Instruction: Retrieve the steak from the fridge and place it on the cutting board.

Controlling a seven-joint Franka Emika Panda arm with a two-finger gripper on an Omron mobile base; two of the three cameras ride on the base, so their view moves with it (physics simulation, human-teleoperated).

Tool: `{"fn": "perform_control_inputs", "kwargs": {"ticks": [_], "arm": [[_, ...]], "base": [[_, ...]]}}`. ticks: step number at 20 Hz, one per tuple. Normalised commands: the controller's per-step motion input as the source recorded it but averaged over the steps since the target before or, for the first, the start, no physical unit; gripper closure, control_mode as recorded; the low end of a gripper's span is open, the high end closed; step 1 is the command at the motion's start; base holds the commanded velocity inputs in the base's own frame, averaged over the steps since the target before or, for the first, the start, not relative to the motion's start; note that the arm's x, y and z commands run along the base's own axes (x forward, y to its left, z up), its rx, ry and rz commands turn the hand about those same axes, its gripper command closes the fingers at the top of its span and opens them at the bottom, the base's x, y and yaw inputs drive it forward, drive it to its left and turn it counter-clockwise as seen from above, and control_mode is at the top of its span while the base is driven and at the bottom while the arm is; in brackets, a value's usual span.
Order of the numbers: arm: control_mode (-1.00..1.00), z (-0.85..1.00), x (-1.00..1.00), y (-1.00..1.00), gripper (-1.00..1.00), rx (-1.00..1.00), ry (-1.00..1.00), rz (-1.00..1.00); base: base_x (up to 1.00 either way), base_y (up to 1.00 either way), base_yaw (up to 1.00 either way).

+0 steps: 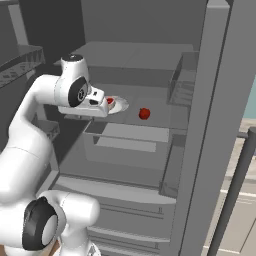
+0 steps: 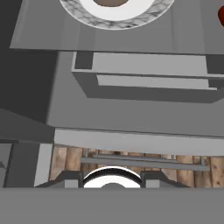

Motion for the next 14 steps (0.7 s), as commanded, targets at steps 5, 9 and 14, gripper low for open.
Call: {"fn": "perform_control_inputs", "kwargs": {"ticks": [5,9,14], "arm": [[-1.00,0.00,0.37,-0.18,-1.00,0.04,0.01,-0.04],[-1.00,0.00,0.55,-0.05,-1.00,0.04,0.00,-0.03],[-1.00,0.00,0.63,0.00,-1.00,0.03,0.00,-0.04]], "base": [[0.00,0.00,0.00],[0.00,0.00,0.00],[0.00,0.00,0.00]]}}
